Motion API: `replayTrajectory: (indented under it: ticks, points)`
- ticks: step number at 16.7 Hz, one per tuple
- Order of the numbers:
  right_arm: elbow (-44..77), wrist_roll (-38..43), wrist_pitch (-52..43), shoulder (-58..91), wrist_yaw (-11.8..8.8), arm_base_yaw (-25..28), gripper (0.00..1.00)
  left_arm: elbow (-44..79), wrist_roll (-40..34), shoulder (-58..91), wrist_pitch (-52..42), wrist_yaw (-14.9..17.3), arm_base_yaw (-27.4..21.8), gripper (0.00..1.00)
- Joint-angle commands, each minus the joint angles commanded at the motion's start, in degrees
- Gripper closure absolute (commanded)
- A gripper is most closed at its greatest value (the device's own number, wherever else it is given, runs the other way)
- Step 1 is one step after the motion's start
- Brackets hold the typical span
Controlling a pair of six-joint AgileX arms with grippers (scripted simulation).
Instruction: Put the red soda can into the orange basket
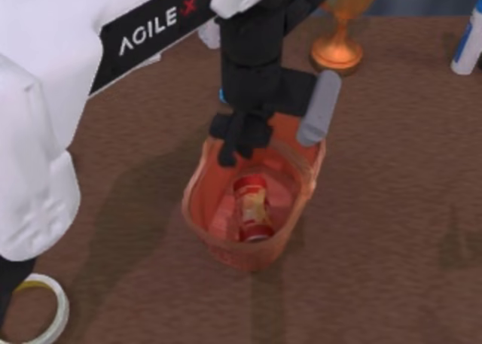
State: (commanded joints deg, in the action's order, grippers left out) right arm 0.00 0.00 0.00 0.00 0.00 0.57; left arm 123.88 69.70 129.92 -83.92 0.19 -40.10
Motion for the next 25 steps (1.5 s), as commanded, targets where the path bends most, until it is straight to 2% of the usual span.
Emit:
replayTrajectory:
  ticks: [1,2,25]
  points:
    - [0.0,0.0,0.0,0.0,0.0,0.0,0.00,0.0,0.0,0.0,0.0,0.0,0.0,0.98]
    - [0.0,0.0,0.0,0.0,0.0,0.0,0.00,0.0,0.0,0.0,0.0,0.0,0.0,1.00]
    - [0.0,0.0,0.0,0.0,0.0,0.0,0.00,0.0,0.0,0.0,0.0,0.0,0.0,1.00]
